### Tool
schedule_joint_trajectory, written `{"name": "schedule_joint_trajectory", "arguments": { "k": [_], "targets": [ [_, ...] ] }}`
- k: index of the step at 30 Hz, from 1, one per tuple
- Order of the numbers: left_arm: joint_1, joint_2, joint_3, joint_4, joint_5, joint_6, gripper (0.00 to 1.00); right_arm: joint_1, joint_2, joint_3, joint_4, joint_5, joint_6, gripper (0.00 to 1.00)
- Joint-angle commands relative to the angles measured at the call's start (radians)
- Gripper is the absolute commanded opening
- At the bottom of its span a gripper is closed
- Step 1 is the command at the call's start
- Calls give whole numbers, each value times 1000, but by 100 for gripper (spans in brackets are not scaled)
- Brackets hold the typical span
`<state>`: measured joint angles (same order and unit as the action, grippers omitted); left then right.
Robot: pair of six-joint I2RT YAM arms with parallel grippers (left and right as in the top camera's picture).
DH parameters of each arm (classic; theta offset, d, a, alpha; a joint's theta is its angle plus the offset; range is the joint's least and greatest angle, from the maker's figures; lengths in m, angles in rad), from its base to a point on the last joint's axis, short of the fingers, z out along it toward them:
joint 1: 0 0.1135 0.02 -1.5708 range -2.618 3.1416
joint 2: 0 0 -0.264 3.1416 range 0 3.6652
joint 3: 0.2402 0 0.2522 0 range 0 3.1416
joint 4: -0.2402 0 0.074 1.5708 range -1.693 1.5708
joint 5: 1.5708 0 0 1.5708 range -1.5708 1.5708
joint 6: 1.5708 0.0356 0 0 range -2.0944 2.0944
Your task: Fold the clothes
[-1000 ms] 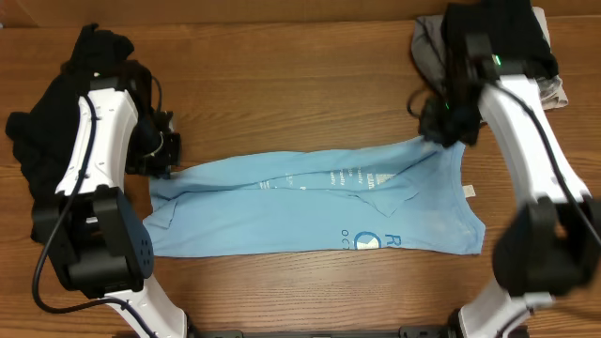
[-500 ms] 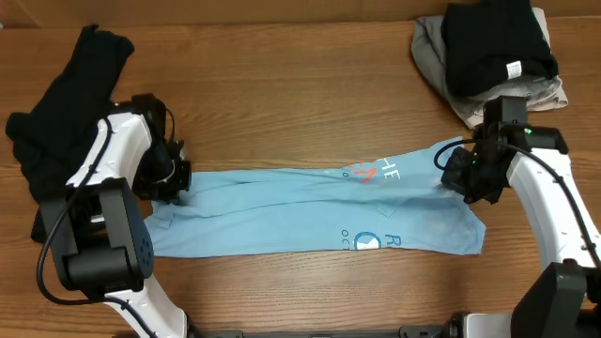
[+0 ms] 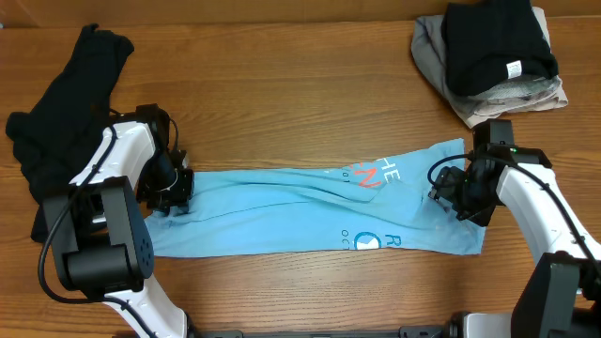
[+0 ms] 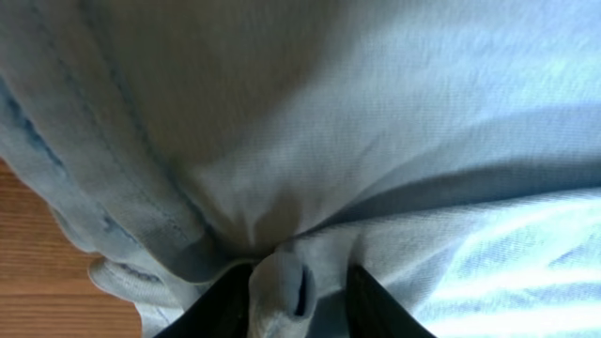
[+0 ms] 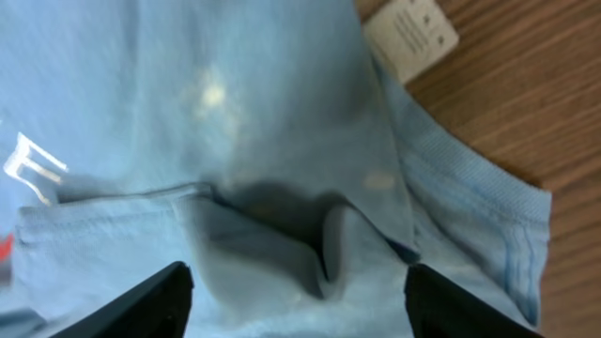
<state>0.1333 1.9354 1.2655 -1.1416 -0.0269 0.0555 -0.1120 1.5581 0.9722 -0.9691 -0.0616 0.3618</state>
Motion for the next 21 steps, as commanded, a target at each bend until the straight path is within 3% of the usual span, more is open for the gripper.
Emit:
{"name": "schedule_joint_trajectory", "arguments": {
  "k": [1, 8, 12, 21],
  "targets": [
    [6, -1, 31, -11, 18, 34, 36, -34, 3, -2, 28, -11, 9, 80],
    [7, -21, 75, -45, 98, 80, 41, -87, 3, -2, 31, -57, -29, 86],
    [27, -21, 76, -32, 100, 100, 55, -87, 3, -2, 31, -136, -110, 88],
    [122, -23, 72, -9, 95, 179, 51, -86, 3, -2, 26, -172, -135, 92]
  ]
}}
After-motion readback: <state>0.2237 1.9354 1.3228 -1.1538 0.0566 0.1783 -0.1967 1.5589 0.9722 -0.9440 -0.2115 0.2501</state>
